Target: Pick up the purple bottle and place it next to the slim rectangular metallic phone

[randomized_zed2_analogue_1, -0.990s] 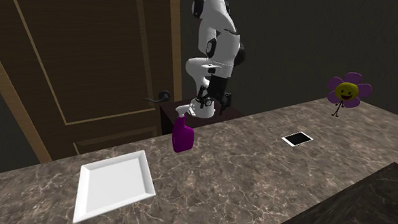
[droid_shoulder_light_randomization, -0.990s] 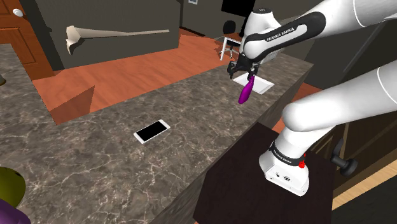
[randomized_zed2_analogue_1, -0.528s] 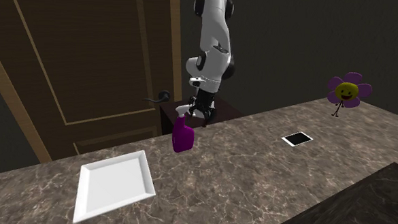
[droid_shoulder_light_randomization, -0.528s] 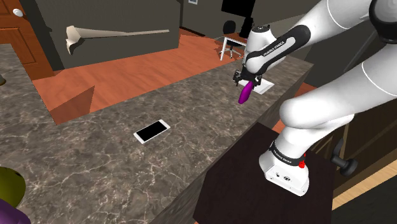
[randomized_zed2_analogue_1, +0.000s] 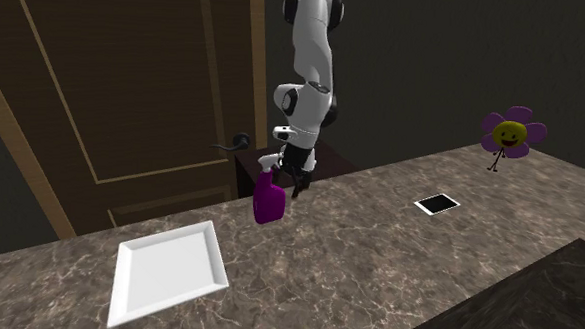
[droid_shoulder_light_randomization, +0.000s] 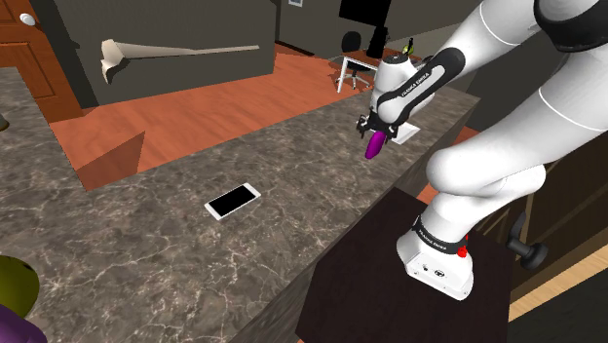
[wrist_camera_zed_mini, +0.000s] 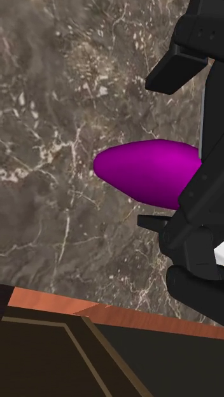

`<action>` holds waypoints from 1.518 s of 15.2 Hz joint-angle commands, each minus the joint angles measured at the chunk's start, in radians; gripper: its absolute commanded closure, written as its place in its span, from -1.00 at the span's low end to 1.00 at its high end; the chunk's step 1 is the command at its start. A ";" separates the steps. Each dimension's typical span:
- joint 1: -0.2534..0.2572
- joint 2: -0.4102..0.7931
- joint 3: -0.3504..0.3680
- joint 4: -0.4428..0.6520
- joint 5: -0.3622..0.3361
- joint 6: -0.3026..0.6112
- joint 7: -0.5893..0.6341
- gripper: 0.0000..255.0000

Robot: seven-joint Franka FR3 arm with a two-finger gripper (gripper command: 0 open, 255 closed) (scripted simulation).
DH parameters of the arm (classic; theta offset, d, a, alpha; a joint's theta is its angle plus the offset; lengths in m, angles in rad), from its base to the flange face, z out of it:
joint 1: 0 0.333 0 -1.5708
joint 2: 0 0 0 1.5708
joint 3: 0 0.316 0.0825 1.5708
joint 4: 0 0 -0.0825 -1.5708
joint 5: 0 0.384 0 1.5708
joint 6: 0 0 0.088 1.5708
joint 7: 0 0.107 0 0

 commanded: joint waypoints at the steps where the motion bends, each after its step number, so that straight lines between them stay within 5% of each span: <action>1: -0.010 0.015 0.002 0.001 -0.016 0.015 0.009 -1.00; 7: -0.010 0.015 0.002 0.001 -0.016 0.015 0.009 -1.00; 8: -0.010 0.015 0.002 0.001 -0.016 0.015 0.009 1.00; 17: -0.010 0.015 0.002 0.001 -0.016 0.015 0.009 1.00; 23: 0.039 -0.070 -0.030 0.017 0.073 -0.080 -0.074 1.00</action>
